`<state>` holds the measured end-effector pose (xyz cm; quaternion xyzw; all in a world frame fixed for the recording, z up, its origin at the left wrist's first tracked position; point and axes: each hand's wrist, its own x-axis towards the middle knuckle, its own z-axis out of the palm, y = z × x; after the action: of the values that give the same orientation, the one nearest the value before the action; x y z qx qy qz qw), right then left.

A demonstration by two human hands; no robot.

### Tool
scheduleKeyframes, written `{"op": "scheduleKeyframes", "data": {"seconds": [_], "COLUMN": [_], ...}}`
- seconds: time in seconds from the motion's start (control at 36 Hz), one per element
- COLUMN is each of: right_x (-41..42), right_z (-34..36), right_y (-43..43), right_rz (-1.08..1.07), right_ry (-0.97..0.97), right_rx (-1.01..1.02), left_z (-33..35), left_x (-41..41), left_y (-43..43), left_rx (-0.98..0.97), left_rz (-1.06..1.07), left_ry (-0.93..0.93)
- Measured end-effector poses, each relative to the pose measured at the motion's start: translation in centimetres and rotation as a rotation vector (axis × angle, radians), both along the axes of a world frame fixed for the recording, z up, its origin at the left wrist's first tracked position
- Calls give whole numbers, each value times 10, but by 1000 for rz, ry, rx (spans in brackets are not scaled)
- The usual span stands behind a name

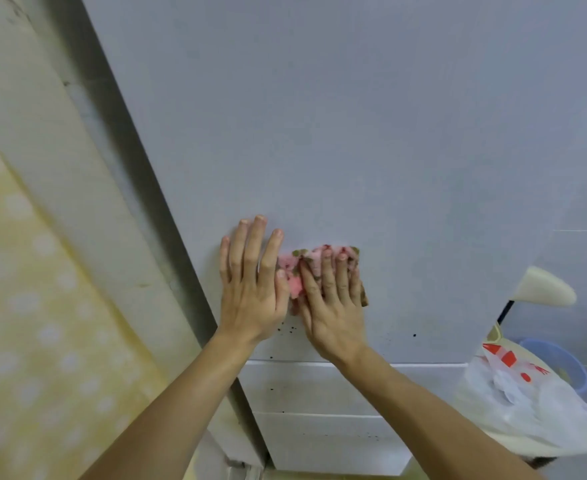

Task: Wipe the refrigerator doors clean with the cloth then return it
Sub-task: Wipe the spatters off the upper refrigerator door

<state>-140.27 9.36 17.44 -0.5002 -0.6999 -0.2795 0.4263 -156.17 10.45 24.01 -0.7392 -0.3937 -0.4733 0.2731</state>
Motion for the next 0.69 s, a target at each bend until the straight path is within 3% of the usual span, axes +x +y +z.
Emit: {"op": "scheduleKeyframes", "data": {"seconds": [0.22,0.39,0.69], "right_x": [-47,-30,-18], "right_z": [0,11,31], "right_y": [2,-6,-11], "right_rz": [-3,-20,-15], "right_ry": [-70,-192,-45], "right_rx": [-32,2,3], "left_z": [3,3,-12], "left_x": [-47,-59,-65], "left_y": [3,9,27], "left_rx": [-8,-25,13], "left_rz": [31,2,-46], "left_ry": [18,34,46]}}
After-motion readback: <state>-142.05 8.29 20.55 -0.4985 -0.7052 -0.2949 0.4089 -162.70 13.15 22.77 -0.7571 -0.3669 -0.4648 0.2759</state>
